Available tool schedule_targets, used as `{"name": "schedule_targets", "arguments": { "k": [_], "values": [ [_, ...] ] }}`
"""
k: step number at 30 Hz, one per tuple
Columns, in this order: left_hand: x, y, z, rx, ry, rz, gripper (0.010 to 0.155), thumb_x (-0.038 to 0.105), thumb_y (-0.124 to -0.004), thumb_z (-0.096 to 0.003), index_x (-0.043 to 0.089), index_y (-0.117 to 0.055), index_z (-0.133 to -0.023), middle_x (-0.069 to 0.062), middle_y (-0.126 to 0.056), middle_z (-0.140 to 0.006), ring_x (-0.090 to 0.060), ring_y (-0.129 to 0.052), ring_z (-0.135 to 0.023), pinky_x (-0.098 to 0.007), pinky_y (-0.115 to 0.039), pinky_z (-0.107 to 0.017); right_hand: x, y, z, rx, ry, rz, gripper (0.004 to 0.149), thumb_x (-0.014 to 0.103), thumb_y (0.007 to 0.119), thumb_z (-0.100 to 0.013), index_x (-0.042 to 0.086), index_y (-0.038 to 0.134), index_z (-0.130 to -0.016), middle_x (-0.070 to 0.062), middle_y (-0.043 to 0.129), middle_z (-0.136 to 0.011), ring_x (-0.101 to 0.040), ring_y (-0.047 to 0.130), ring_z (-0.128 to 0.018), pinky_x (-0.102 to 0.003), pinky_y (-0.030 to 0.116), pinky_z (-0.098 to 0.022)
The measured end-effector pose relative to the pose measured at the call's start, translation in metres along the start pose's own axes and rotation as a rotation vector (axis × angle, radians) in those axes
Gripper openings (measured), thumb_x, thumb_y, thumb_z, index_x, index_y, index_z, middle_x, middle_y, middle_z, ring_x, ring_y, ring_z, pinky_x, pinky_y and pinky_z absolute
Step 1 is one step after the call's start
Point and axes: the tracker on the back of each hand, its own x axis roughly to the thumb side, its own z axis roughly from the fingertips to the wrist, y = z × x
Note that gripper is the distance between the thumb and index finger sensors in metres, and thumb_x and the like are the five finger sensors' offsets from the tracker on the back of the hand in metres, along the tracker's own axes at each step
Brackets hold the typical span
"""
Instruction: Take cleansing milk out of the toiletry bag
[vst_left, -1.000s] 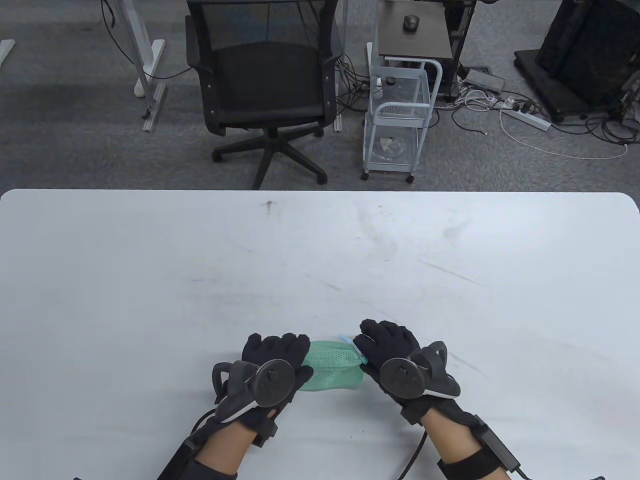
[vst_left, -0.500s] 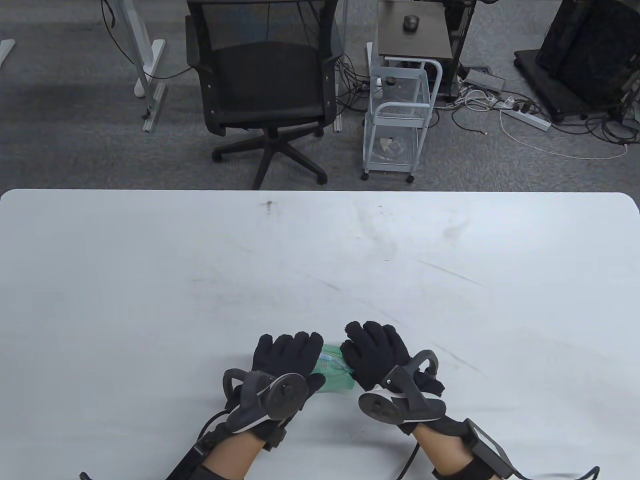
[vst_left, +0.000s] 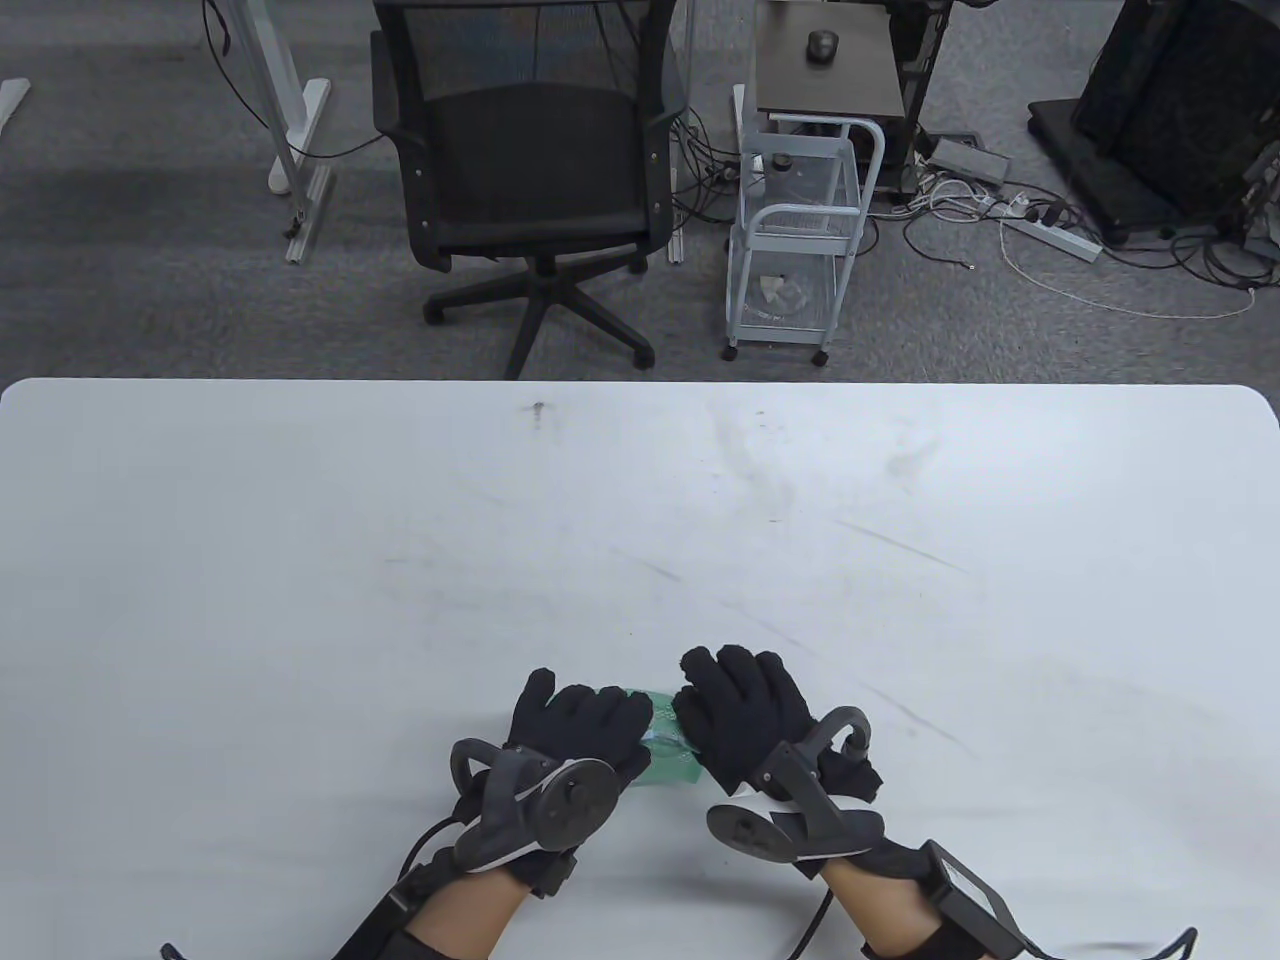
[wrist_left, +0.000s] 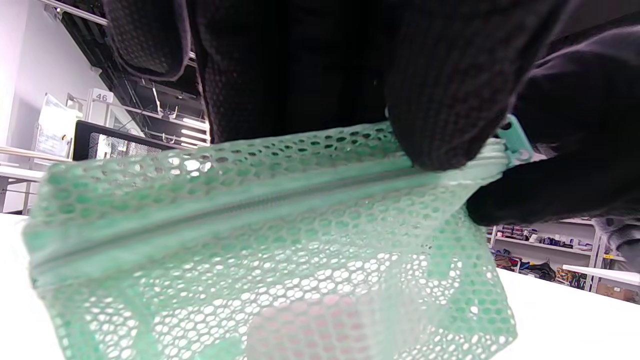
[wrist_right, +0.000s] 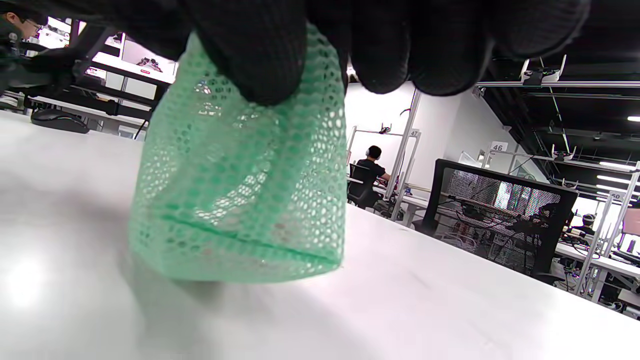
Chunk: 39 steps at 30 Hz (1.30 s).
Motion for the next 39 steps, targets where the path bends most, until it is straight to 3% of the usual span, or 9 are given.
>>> {"name": "schedule_targets", "arguments": {
  "k": [39],
  "values": [
    [-0.001,0.004,0.001,0.049,0.004,-0.064,0.044,0.042,-0.099,-0.0416,0.026,-0.098,-0.083,-0.002,-0.107,-0.086,-0.035,-0.107,-0.076,-0.066,-0.066,-0.072,-0.033,0.015,0.001,0.074,0.147,-0.197,0.043,0.03,0.088,-0.052,0.007,0.089,-0.089,-0.028,0.072,-0.109,-0.063,0.076,-0.088,-0.073,0.063,-0.062]
  ]
}}
